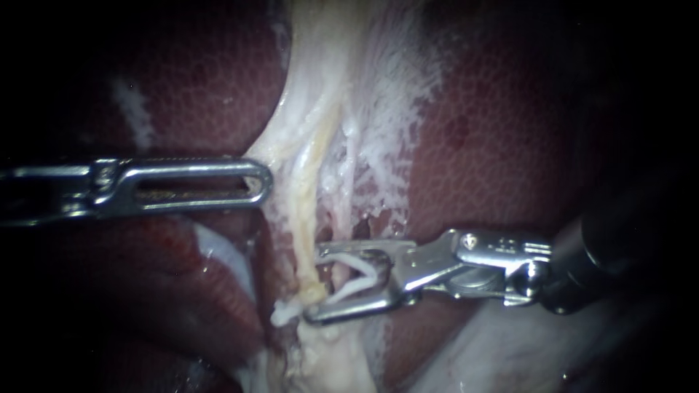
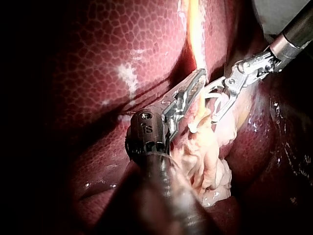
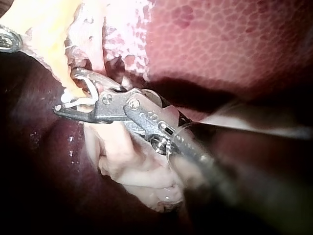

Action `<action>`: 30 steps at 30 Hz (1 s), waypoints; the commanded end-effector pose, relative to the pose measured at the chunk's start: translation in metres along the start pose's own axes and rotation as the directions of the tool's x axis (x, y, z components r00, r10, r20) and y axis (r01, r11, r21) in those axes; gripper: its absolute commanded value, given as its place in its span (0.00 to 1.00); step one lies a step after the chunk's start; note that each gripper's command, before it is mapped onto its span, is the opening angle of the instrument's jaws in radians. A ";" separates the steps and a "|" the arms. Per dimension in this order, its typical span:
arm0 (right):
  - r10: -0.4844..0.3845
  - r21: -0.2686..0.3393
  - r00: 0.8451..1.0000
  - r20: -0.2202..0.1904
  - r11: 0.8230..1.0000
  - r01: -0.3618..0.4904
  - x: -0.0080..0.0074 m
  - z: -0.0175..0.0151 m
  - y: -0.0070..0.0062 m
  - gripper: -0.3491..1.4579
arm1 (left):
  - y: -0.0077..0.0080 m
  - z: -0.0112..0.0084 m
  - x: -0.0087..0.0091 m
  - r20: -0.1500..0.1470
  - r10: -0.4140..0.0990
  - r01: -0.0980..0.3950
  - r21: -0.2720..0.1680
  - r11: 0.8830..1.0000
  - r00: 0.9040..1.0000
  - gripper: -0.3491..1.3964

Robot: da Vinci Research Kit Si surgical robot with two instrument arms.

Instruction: Clipping second clip left tube

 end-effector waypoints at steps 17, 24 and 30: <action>0.043 0.081 0.999 0.018 0.996 -0.044 0.0004 0.0020 -0.0018 0.46 | 0.0002 0.0001 0.0001 0.000 0.001 -0.001 0.000 1.000 1.000 0.00; 0.041 0.103 0.999 -0.026 0.994 -0.038 0.0010 0.0031 -0.0019 0.47 | 0.0002 0.0001 0.0002 0.000 0.001 -0.001 0.000 1.000 1.000 0.00; 0.036 0.110 0.999 -0.028 0.993 -0.033 0.0010 0.0032 -0.0017 0.47 | 0.0002 0.0001 0.0002 0.000 0.001 -0.001 0.000 1.000 1.000 0.00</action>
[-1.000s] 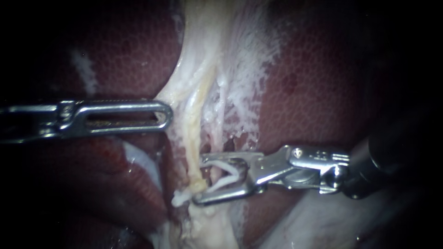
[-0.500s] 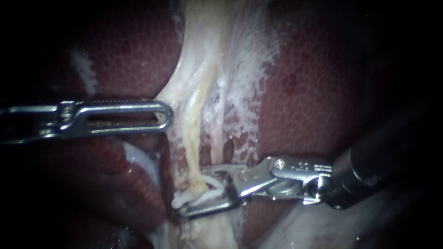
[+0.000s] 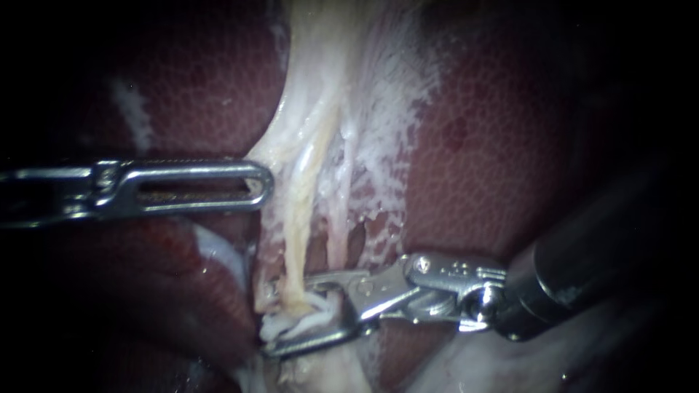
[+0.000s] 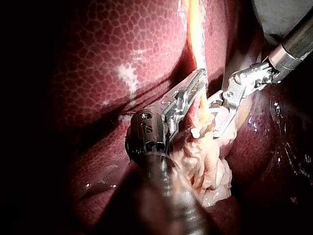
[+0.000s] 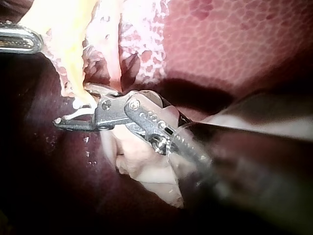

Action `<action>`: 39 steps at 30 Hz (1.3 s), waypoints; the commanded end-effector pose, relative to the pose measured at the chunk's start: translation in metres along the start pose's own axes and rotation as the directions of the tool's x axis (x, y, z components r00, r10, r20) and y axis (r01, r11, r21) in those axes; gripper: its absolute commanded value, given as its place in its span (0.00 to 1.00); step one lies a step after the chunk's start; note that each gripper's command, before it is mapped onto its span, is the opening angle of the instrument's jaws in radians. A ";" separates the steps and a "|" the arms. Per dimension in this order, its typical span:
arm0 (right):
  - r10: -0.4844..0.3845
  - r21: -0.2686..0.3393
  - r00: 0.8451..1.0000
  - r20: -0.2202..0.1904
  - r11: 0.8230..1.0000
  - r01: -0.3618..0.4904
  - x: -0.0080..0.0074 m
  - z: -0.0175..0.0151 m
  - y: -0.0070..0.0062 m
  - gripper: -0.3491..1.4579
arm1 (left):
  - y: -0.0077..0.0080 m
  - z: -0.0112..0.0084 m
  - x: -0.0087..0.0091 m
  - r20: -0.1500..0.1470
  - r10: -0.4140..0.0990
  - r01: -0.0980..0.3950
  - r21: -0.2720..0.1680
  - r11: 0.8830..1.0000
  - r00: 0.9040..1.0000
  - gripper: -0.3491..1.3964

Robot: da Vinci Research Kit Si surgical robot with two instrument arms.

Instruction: Clipping second clip left tube

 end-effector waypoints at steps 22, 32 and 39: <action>-0.014 -0.054 1.000 0.000 0.998 0.014 0.0002 -0.0038 0.0014 0.48 | 0.0001 0.0000 0.0001 0.000 0.001 -0.001 0.000 1.000 1.000 0.00; -0.029 -0.071 1.000 -0.005 0.997 0.029 0.0018 -0.0063 0.0015 0.48 | 0.0001 0.0000 0.0002 0.000 0.001 -0.001 0.000 1.000 1.000 0.00; -0.030 -0.070 1.000 -0.005 0.997 0.030 0.0017 -0.0062 0.0013 0.48 | 0.0001 0.0000 0.0002 0.000 0.001 -0.001 -0.001 1.000 1.000 0.00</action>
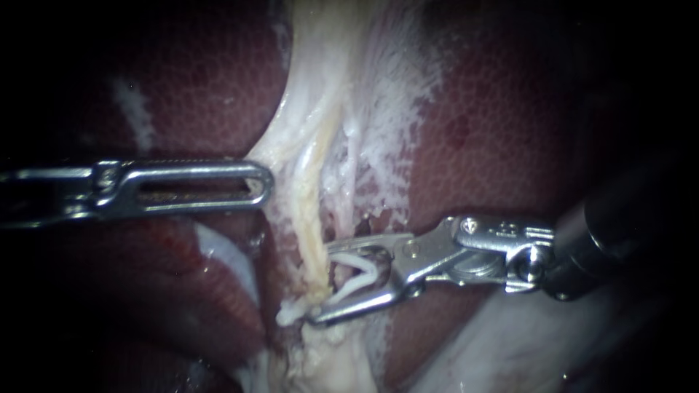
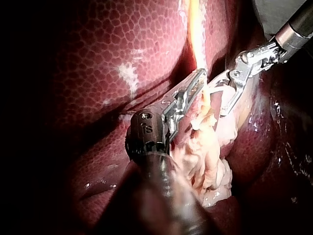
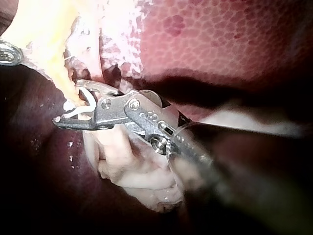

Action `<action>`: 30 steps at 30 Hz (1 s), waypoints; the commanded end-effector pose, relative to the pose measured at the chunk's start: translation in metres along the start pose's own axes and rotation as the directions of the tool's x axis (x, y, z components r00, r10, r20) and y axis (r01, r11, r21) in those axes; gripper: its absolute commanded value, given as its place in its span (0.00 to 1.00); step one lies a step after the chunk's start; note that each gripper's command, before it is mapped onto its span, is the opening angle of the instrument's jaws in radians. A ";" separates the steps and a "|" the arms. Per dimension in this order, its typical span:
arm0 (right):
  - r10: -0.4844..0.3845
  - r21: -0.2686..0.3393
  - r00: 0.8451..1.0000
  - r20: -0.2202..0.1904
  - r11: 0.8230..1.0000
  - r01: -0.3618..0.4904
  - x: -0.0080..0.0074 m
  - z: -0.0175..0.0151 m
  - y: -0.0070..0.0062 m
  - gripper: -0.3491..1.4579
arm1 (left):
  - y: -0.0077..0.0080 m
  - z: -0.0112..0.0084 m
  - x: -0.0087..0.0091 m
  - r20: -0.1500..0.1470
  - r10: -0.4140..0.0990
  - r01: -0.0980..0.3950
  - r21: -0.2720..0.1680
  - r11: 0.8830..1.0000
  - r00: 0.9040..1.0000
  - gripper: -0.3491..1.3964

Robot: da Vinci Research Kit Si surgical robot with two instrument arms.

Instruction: Clipping second clip left tube

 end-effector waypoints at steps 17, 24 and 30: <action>0.014 0.063 1.000 0.012 0.998 -0.014 -0.0005 0.0023 -0.0023 0.47 | -0.0001 0.0000 0.0000 0.000 0.000 0.000 -0.001 1.000 1.000 0.00; 0.014 0.064 1.000 0.017 0.998 -0.015 -0.0018 0.0051 -0.0017 0.47 | -0.0001 0.0000 0.0000 0.000 0.000 0.000 -0.001 1.000 1.000 0.00; 0.004 0.066 1.000 0.020 0.998 -0.005 -0.0027 0.0070 -0.0012 0.48 | -0.0001 0.0001 0.0000 0.000 0.000 0.000 -0.001 1.000 1.000 0.00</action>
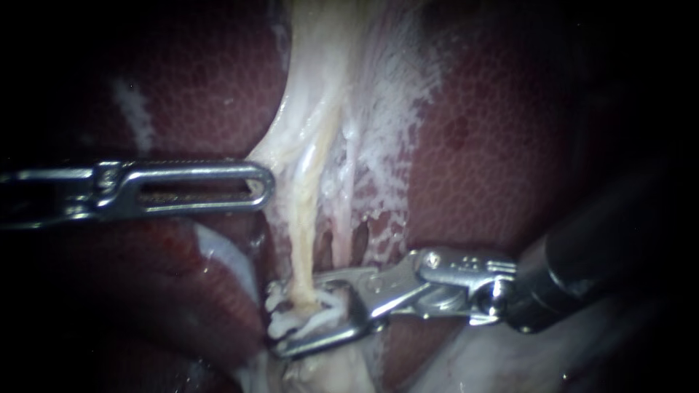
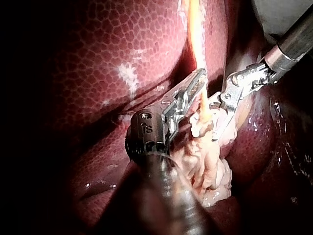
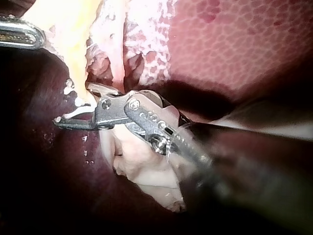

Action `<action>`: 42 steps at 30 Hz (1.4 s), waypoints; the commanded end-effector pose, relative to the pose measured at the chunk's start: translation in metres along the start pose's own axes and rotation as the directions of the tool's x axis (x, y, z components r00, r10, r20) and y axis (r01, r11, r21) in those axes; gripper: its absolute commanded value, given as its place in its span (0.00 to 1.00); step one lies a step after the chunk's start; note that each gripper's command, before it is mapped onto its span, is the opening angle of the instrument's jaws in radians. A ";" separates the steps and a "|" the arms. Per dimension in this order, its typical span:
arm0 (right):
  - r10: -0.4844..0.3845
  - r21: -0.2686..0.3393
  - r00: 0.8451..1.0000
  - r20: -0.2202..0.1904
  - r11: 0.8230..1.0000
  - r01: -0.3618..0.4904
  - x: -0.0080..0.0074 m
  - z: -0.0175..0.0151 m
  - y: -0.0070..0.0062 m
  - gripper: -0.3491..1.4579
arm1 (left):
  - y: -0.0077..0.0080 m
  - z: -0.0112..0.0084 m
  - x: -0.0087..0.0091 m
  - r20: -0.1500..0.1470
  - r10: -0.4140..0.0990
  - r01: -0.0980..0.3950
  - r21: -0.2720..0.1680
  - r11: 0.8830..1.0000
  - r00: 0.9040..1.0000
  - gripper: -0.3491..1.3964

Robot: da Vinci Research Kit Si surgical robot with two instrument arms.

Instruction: Clipping second clip left tube

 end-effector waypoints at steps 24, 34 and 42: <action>0.014 -0.112 1.000 0.003 0.994 -0.014 -0.0002 -0.0020 0.0024 0.00 | 0.0000 0.0000 0.0001 0.000 0.000 0.000 0.000 1.000 1.000 0.00; 0.017 -0.120 1.000 0.026 0.993 -0.014 -0.0005 -0.0022 0.0026 0.00 | -0.0002 0.0000 0.0000 0.000 0.000 0.000 -0.001 1.000 1.000 0.00; 0.022 -0.120 0.999 0.026 0.993 -0.018 -0.0007 -0.0022 0.0025 0.00 | -0.0002 0.0000 0.0001 0.000 0.000 0.000 -0.001 1.000 1.000 0.00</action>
